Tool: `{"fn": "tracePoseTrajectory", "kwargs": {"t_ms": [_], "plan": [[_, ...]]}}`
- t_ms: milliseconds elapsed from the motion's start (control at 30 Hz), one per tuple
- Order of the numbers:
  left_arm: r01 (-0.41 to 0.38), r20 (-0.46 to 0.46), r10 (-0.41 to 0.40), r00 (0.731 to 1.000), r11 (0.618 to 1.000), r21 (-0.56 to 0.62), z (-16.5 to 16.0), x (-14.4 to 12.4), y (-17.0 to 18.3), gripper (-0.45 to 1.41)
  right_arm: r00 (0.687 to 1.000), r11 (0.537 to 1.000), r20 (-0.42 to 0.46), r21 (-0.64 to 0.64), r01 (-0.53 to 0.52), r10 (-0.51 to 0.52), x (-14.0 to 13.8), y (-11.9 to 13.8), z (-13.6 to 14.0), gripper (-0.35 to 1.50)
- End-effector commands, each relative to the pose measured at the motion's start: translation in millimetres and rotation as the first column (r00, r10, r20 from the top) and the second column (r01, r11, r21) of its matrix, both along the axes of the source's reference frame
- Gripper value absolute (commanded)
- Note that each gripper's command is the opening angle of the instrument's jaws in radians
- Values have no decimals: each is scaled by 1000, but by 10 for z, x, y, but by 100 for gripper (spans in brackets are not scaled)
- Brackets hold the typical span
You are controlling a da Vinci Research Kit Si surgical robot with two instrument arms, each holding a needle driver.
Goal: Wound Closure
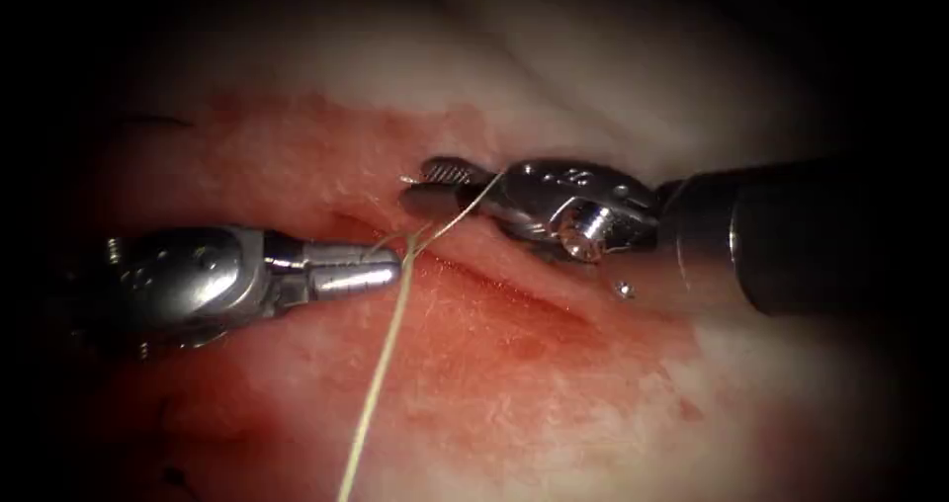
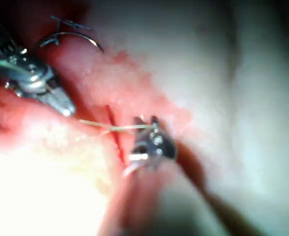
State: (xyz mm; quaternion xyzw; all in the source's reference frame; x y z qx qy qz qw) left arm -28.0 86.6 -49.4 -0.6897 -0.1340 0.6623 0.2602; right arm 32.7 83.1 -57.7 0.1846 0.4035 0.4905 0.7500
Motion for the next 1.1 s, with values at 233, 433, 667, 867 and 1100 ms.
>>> {"fn": "tracePoseTrajectory", "kwargs": {"t_ms": [233, 433, 667, 867, 1100], "plan": [[-4, 3, 4, 1000, 1000, 6, 5, 5, 1, -35, 1000, 1000, -23, 5, 17, -17, 7, -6, -9, -35], [30, -25, -29, 999, 999, 44, 11, 37, 32, -35, 999, 990, -16, -133, -54, 52, -12, 4, -62, -35], [37, -70, -32, 997, 996, 75, 37, 54, 90, -35, 999, 968, -22, -245, -52, 48, -8, -12, -92, -35], [43, -91, -34, 995, 994, 98, 61, 50, 131, -35, 999, 965, -23, -257, -51, 47, -9, -17, -89, -35], [45, -117, -31, 993, 992, 119, 96, 27, 195, -35, 999, 962, -25, -270, -31, 25, -6, -29, -85, -35]]}}
